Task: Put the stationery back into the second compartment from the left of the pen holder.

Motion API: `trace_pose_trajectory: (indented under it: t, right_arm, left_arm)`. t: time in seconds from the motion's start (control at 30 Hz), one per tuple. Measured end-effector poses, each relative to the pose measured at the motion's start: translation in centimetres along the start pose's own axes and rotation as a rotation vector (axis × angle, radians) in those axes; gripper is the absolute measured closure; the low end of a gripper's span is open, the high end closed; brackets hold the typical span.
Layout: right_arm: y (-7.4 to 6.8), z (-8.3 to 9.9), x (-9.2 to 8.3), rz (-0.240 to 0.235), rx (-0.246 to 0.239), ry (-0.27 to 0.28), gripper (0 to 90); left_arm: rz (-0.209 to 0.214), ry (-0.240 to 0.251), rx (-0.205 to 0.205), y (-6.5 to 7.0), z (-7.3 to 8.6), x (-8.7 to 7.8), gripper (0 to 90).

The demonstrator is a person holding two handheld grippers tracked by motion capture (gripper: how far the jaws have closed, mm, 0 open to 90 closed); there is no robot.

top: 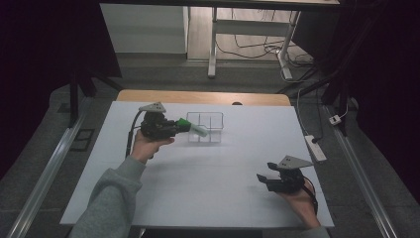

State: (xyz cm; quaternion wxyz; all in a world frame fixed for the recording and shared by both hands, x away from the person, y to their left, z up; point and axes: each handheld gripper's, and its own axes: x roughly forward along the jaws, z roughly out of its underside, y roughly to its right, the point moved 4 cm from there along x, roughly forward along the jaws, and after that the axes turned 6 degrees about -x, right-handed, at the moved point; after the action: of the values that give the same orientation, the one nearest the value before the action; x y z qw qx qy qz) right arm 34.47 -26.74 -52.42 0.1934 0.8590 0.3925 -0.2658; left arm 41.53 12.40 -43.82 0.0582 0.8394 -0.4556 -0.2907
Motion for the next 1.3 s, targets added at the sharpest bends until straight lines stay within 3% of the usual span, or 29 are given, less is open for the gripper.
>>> trace_pose_trajectory:
  t: [0.23, 0.6, 0.73, 0.83, 0.9, 0.97, 1.07, 1.3]
  right_arm:
    - [0.0, -0.1, 0.0, -0.005, -0.003, -0.005, 35.2]
    - [-0.1, 0.0, 0.2, -0.012, -0.002, -0.011, 35.1]
    - [0.0, 0.3, 0.4, -0.016, -0.001, -0.029, 35.2]
    - [0.0, 0.4, 0.5, -0.017, -0.003, -0.029, 35.3]
    - [0.0, 0.3, 0.4, -0.017, -0.001, -0.029, 35.6]
    - [0.0, 0.4, 0.4, -0.014, -0.001, -0.03, 35.8]
    - [0.0, 0.5, 0.4, -0.01, 0.001, -0.03, 35.7]
    - [0.2, 0.6, 0.2, -0.004, 0.011, -0.026, 35.4]
  left_arm:
    - [-0.044, -0.02, 0.001, -1.0, -2.3, 0.3, 73.8]
    - [-0.108, -0.083, 0.003, -2.3, -4.7, 2.9, 73.7]
    - [-0.115, -0.097, -0.022, -2.8, -4.5, 3.8, 73.6]
    - [-0.104, -0.128, -0.015, -2.9, -4.2, 4.6, 72.3]
    - [-0.13, -0.123, -0.002, -2.9, -4.1, 4.7, 61.9]
    - [-0.118, -0.104, -0.01, -2.9, -4.1, 4.5, 54.4]
    - [-0.113, -0.097, 0.005, -2.6, -3.7, 4.0, 50.1]
    - [-0.108, -0.094, 0.019, -1.9, -1.3, 2.6, 46.4]
